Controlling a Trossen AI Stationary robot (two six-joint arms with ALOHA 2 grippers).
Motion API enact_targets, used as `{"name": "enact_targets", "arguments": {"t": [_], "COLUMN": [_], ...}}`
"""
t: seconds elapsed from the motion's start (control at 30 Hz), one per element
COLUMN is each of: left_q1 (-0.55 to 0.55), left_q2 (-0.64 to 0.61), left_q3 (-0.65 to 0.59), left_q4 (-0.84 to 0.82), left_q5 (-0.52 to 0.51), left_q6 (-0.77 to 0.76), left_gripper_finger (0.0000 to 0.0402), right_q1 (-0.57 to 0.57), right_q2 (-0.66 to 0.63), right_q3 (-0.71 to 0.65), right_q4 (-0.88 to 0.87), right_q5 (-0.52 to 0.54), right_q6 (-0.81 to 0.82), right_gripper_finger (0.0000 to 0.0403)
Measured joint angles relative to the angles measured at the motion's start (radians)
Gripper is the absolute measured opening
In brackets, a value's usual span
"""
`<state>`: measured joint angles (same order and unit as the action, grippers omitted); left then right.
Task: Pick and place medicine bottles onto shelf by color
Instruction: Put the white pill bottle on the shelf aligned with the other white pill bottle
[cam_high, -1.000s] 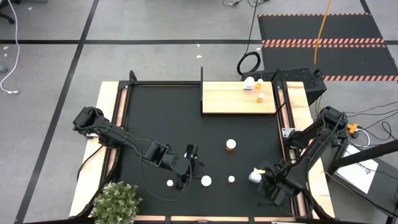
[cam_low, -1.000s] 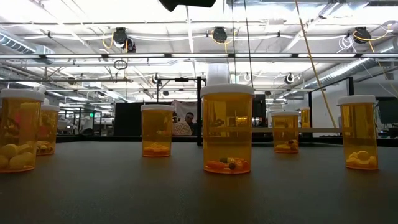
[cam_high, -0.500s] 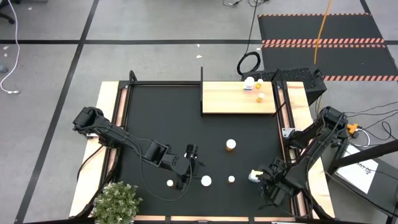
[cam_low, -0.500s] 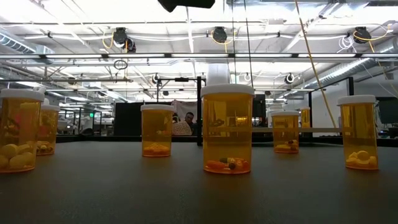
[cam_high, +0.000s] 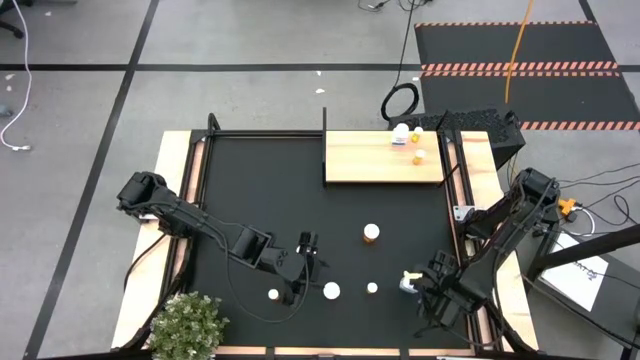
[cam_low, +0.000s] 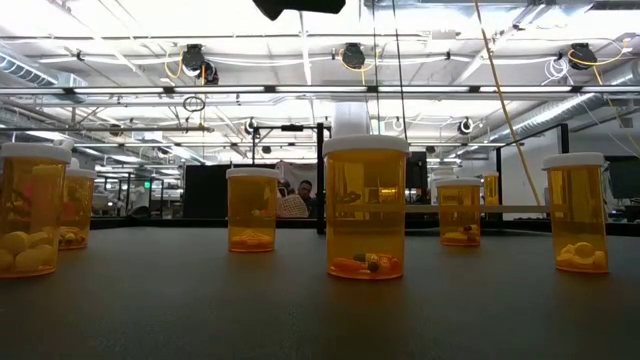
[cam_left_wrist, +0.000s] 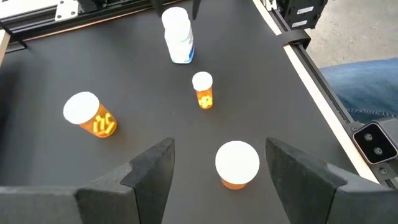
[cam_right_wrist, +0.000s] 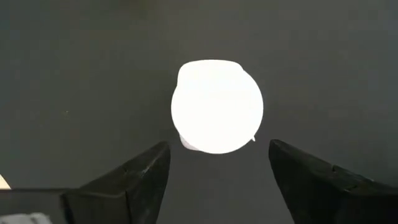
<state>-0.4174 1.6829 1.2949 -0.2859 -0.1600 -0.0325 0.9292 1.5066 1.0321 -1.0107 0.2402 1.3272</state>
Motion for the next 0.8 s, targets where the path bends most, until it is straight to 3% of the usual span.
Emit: {"name": "enact_targets", "arguments": {"t": [0.2, 0.57, 0.8], "left_q1": [-0.001, -0.013, -0.017], "left_q2": [0.000, 0.000, 0.000], "left_q3": [0.000, 0.000, 0.000], "left_q4": [0.000, 0.000, 0.000], "left_q5": [0.000, 0.000, 0.000], "left_q6": [0.000, -0.002, 0.001], "left_gripper_finger": [0.0251, 0.0250, 0.0250], "right_q1": [-0.044, -0.154, -0.190], "right_q2": [0.000, 0.000, 0.000], "right_q3": [0.000, 0.000, 0.000], "right_q4": [0.000, 0.044, 0.050], "right_q5": [0.002, -0.008, -0.100], "right_q6": [-0.105, -0.289, -0.279], "right_gripper_finger": [0.0288, 0.0275, 0.0256]}}
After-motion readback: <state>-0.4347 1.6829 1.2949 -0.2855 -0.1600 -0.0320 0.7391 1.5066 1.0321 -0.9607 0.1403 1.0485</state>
